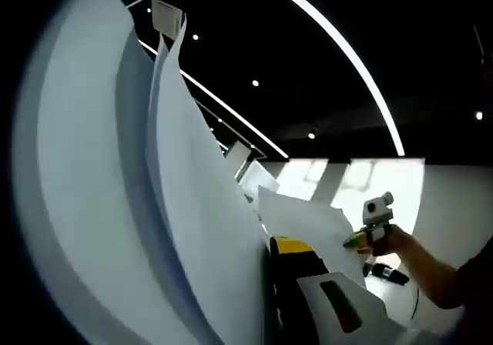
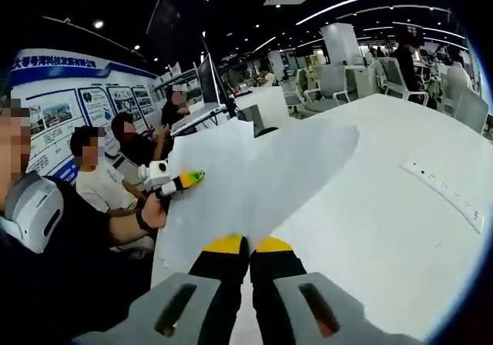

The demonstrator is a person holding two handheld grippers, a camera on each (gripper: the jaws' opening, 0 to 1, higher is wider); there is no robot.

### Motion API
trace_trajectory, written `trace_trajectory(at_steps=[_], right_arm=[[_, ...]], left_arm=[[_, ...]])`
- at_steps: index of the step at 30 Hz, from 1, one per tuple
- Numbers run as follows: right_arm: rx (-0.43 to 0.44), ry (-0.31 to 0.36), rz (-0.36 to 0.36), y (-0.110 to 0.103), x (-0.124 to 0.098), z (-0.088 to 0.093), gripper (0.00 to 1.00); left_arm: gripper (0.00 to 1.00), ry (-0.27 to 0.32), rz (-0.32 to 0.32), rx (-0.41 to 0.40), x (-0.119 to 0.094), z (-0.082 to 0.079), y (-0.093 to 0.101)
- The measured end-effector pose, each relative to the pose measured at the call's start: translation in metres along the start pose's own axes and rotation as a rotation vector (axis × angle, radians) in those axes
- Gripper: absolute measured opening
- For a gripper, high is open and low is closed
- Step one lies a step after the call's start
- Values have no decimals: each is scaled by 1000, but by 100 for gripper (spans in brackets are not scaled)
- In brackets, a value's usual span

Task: Organize the stack of printing papers by aligning and flattening the scattered papers on the table

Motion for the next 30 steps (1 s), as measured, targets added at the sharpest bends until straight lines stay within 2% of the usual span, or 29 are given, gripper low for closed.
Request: trace_trajectory(at_steps=[5,11,17,30], right_arm=[[16,7,-20,3,5,-3,0],[6,-16,-15,7,11,-4,0],[-10,-17,18,11,14,-9,0],[-109,-44,54,12,15,-10,0]], left_arm=[[11,1,2,1,0,0,1],[11,3,2,1,0,0,2],[11,3,3,2,0,0,3],[11,4,0,0,-1,-2,-1]])
Point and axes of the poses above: the point that each gripper's makers call its tool centre point, and the gripper's own axes: x roughly forward along the fingers, y roughly to its right, z roughly out of its underside, the point moved 4 cm from there along -x, roughly backward along the fingers, and after that the axes turned 3 degrees about y, right-handed, at the moved point
